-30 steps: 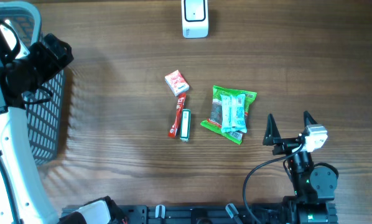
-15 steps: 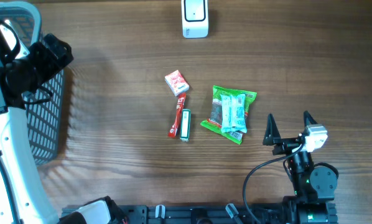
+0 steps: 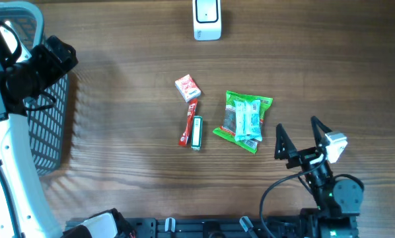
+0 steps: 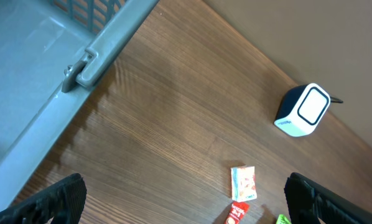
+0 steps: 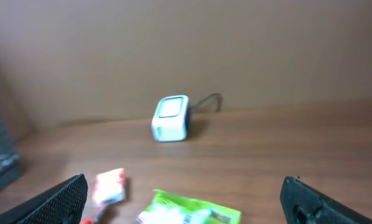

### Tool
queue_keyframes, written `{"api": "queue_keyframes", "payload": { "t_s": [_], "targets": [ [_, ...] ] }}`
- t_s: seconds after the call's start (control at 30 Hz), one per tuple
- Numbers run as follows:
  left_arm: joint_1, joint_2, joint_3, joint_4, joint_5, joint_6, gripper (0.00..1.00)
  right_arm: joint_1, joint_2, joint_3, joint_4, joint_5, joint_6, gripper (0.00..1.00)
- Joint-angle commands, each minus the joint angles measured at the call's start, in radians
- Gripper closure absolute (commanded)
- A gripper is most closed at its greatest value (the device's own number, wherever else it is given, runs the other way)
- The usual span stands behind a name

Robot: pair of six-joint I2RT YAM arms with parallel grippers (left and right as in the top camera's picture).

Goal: Scan the item barcode
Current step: 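Reach the right gripper over the pale blue pack on the green bag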

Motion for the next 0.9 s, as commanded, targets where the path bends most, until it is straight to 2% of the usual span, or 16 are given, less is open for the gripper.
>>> {"api": "queue_keyframes", "payload": {
  "t_s": [0.0, 0.13, 0.27, 0.37, 0.47, 0.5, 0.53, 0.57, 0.67, 0.87],
  "targets": [
    [-0.003, 0.001, 0.008, -0.002, 0.012, 0.020, 0.00, 0.000, 0.131, 0.259, -0.119, -0.073, 0.005, 0.00],
    [-0.003, 0.001, 0.008, -0.002, 0.012, 0.020, 0.00, 0.000, 0.394, 0.566, -0.379, -0.150, -0.082, 0.00],
    [-0.003, 0.001, 0.008, -0.002, 0.012, 0.020, 0.00, 0.000, 0.676, 0.808, -0.644, -0.188, -0.082, 0.00],
    [-0.003, 0.001, 0.008, -0.002, 0.012, 0.020, 0.00, 0.000, 0.832, 0.888, -0.725, -0.265, -0.082, 0.00],
    [-0.003, 0.001, 0.008, -0.002, 0.012, 0.020, 0.00, 0.001, 0.985, 0.892, -0.749, -0.400, -0.077, 0.01],
    [-0.003, 0.001, 0.008, -0.002, 0.012, 0.020, 0.00, 0.005, 1.033, 0.892, -0.760, -0.416, -0.085, 0.22],
    [-0.003, 0.001, 0.008, -0.002, 0.012, 0.020, 0.00, 0.018, 1.077, 0.892, -0.772, -0.393, -0.085, 0.34],
    [-0.003, 0.001, 0.008, -0.002, 0.012, 0.020, 0.00, 0.035, 1.115, 0.890, -0.776, -0.357, -0.085, 0.40],
    [-0.003, 0.001, 0.008, -0.002, 0.012, 0.020, 0.00, 0.105, 1.198, 0.883, -0.766, -0.219, -0.085, 0.44],
    [-0.003, 0.001, 0.008, -0.002, 0.012, 0.020, 0.00, 0.266, 1.360, 0.882, -0.677, -0.067, -0.081, 0.44]
  ]
}}
